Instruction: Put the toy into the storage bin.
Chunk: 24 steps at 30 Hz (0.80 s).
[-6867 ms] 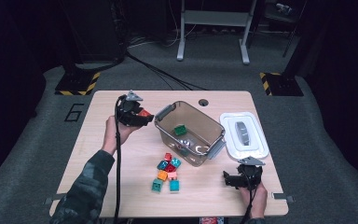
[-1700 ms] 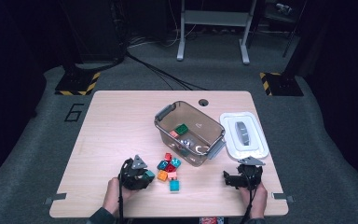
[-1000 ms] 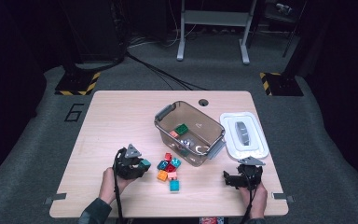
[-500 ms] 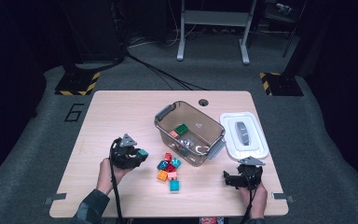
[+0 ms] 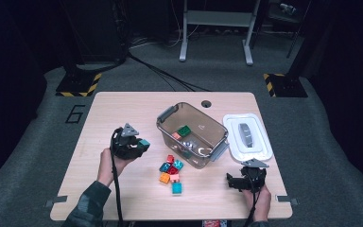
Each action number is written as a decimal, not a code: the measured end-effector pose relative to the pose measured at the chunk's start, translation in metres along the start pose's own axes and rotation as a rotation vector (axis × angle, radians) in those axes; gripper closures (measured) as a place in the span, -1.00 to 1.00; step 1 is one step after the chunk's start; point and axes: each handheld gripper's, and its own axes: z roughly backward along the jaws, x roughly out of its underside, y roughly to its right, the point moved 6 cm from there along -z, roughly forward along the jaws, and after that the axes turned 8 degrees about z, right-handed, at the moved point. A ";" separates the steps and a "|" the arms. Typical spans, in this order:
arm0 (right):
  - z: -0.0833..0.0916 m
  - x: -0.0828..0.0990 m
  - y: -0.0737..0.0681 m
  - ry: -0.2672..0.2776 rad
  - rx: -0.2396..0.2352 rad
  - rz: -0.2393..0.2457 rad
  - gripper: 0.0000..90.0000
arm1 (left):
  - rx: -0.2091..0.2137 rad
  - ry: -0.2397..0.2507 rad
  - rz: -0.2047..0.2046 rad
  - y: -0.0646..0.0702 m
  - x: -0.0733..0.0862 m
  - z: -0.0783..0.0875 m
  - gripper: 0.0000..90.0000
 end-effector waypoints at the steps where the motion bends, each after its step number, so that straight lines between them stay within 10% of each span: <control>1: 0.000 0.000 0.000 0.000 0.000 0.000 -0.98 | -0.003 0.006 0.002 -0.001 -0.006 0.001 0.30; 24: 0.000 0.000 0.000 0.000 -0.001 0.000 -0.98 | -0.036 0.056 -0.049 -0.003 -0.067 0.003 0.30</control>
